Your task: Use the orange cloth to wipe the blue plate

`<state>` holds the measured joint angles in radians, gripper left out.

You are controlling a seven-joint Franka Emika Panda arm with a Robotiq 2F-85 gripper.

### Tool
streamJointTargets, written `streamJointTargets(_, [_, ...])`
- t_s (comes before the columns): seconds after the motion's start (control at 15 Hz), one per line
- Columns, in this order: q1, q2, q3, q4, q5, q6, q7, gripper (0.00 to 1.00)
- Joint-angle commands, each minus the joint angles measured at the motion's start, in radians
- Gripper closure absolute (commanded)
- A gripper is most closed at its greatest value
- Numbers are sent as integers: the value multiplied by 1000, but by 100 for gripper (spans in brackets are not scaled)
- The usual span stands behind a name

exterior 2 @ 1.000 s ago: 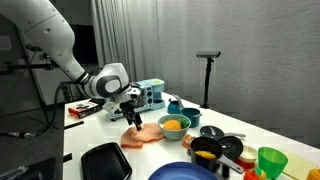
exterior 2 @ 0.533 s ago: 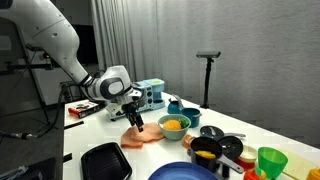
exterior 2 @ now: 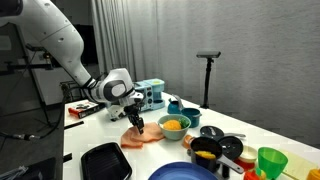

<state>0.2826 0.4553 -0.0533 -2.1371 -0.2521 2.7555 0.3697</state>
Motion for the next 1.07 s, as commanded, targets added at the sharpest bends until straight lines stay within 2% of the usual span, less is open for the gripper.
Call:
streamJointTargets(0.0, [-10, 1, -11, 40, 34, -38, -9, 73])
streamJointTargets(0.2, [-35, -15, -14, 54, 62, -72, -18, 97])
streamJointTargets(0.27, [-43, -21, -14, 57, 69, -85, -21, 100])
streamJointTargets(0.4, [-68, -41, -1, 64, 98, -131, -36, 100])
streamJointTargets(0.73, [-131, -165, 46, 105, 171, -357, -142, 99])
streamJointTargets(1.0, [-171, -290, 44, 147, 188, -478, -197, 99])
